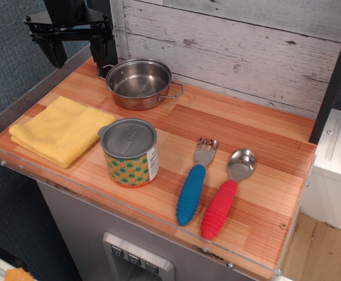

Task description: Move the yellow with green checked vessel from front to back

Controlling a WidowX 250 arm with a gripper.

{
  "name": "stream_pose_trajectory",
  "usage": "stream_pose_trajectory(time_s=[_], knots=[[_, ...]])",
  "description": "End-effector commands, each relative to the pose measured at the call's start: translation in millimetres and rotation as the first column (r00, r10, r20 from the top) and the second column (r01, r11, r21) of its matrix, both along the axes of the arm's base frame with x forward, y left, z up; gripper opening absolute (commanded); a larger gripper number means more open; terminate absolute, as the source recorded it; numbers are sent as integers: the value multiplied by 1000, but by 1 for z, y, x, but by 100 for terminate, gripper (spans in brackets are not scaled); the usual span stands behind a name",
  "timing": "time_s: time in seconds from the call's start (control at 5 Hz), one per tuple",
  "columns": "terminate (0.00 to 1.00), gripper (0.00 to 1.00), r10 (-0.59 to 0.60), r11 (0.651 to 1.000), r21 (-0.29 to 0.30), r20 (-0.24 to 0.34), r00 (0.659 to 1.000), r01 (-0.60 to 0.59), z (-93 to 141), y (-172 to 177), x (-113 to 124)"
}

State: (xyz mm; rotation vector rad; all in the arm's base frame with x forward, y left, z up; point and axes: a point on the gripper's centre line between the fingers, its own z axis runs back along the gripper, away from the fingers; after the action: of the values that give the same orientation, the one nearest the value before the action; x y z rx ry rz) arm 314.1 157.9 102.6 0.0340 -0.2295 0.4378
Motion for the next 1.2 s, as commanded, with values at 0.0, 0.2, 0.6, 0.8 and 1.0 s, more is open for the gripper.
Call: stream_pose_trajectory(time_s=[0.0, 0.2, 0.6, 0.8, 1.0], knots=[[0, 100, 0, 1000, 0, 0, 1000, 0, 0, 0, 0], [0, 100, -133, 991, 8, -66, 989, 134, 2, -21, -10], [0, 100, -284, 957, 23, -152, 947, 291, 1, -53, -45], [0, 100, -360, 930, -1, -207, 910, 368, -5, -75, -68], [0, 100, -453, 885, -34, -289, 843, 464, -16, -91, -82]])
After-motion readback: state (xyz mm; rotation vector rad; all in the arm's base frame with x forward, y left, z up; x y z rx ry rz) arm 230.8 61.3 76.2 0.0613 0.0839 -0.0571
